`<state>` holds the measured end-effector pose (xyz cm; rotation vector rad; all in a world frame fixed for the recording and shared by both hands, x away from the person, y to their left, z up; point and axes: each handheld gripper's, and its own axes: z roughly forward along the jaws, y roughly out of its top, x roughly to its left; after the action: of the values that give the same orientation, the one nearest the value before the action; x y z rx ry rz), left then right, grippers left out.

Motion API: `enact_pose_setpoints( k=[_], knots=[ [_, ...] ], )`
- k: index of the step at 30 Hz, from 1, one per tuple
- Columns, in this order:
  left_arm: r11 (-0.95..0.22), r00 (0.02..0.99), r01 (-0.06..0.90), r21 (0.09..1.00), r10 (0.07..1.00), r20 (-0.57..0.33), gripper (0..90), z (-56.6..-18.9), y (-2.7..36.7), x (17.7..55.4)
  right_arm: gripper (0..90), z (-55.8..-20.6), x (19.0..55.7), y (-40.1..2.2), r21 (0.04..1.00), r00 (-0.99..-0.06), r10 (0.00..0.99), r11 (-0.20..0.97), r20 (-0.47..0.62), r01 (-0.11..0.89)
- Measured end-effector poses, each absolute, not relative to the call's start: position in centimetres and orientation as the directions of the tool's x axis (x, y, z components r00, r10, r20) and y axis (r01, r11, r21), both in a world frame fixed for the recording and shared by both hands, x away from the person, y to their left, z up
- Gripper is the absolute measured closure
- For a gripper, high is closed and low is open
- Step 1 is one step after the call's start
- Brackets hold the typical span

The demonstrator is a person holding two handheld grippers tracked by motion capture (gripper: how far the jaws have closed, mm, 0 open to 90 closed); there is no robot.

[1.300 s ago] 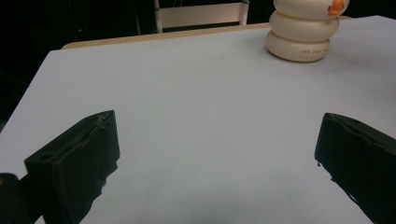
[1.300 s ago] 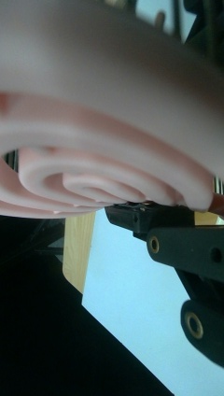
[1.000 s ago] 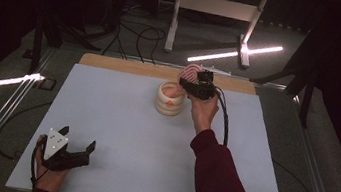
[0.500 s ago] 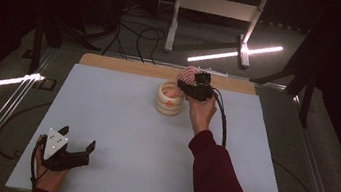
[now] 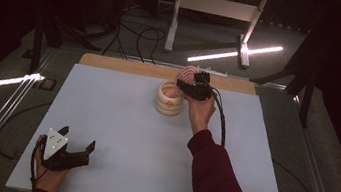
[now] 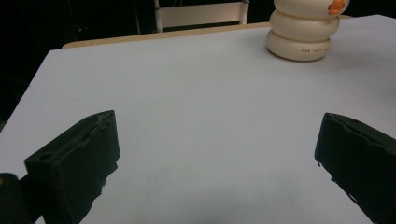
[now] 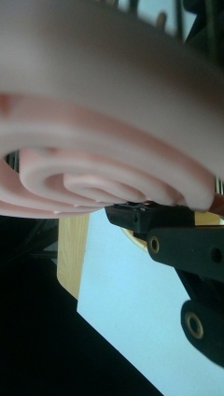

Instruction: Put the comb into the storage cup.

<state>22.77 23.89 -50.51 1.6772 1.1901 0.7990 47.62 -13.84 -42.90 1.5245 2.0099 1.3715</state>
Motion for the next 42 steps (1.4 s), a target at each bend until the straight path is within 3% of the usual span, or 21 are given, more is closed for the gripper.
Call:
enact_pose_setpoints(
  k=[42],
  knots=[
    [-0.133, 0.328, 0.363, 0.922, 0.944, 0.007, 0.6, -50.55, 23.85, 22.79, 63.3, -43.55, 47.5, -14.73, 0.785, -0.383, 0.862, -0.029, 0.333, 0.618]
  ],
)
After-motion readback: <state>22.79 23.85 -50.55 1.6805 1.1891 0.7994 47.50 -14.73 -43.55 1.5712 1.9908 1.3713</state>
